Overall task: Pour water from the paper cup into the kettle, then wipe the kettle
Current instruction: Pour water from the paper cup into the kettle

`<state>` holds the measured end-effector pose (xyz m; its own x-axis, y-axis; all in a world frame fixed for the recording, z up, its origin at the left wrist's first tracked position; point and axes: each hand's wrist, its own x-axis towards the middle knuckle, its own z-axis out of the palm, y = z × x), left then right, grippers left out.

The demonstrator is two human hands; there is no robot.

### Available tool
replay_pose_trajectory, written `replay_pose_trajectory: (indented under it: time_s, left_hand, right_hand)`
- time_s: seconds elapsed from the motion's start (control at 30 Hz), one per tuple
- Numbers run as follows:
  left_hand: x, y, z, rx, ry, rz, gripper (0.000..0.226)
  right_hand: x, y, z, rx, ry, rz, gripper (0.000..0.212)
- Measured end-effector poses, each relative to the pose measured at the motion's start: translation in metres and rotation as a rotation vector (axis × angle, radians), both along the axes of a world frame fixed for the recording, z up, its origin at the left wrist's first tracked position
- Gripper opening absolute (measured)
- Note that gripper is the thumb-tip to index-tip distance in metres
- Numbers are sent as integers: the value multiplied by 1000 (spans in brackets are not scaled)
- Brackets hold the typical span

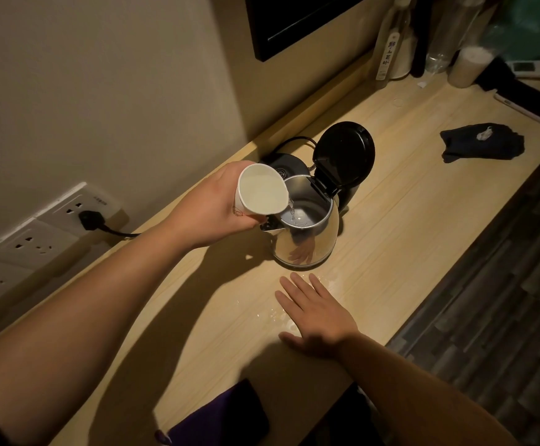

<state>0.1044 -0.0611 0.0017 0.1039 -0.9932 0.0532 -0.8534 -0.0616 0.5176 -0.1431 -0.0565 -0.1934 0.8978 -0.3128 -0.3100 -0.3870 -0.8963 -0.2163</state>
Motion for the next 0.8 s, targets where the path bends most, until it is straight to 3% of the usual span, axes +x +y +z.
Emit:
replay_pose_trajectory:
  time_s: [0.8]
  left_hand:
    - [3,-6,5,30,-48,-49,81]
  right_hand:
    - [0,0,3,-10,15,3,85]
